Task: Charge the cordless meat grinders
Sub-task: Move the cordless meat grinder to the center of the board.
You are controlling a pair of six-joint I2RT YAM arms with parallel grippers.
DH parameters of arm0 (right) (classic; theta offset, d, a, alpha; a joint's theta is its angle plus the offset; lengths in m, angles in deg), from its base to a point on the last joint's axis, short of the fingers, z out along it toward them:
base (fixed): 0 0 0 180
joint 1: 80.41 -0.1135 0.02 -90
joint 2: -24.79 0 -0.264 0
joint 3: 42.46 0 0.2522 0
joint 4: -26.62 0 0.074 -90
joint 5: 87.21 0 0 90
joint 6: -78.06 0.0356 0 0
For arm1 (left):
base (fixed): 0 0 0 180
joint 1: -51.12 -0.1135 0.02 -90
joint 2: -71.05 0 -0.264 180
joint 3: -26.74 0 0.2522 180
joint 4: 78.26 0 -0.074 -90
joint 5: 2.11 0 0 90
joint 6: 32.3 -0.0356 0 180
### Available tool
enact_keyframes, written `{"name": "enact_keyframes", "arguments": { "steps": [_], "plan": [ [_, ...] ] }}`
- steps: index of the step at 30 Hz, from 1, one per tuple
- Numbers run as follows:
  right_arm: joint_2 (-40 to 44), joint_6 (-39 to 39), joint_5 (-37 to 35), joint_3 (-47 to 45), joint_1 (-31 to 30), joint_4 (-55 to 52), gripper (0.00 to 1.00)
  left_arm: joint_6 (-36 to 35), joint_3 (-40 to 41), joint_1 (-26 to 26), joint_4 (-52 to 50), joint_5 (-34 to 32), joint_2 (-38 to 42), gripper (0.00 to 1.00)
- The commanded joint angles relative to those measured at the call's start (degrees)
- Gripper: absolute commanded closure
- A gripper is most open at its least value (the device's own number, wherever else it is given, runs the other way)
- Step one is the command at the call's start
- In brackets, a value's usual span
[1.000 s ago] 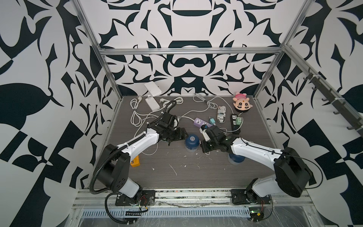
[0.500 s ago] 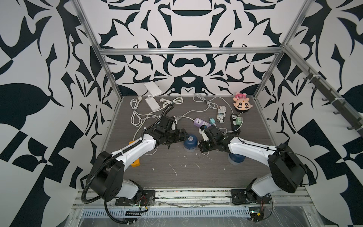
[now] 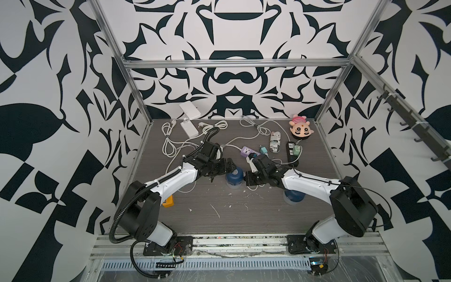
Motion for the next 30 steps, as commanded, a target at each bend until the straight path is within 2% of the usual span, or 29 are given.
{"name": "enact_keyframes", "arguments": {
  "steps": [1,11,22,30],
  "plan": [
    [0.1,1.0,-0.2,2.9,0.1,1.7,1.0,-2.6,-3.3,-0.2,-1.8,-0.6,-1.7,0.11],
    [-1.1,1.2,0.4,5.6,0.6,1.8,1.0,-6.1,-8.7,-0.6,-4.1,2.3,-7.0,0.14],
    [-4.1,1.7,2.3,8.3,0.6,2.1,1.0,-0.8,-4.1,-0.6,1.8,6.5,-4.0,0.14],
    [-4.5,1.8,1.3,9.8,0.7,0.8,1.0,3.2,0.6,-0.6,3.3,6.0,0.1,0.14]
  ]
}}
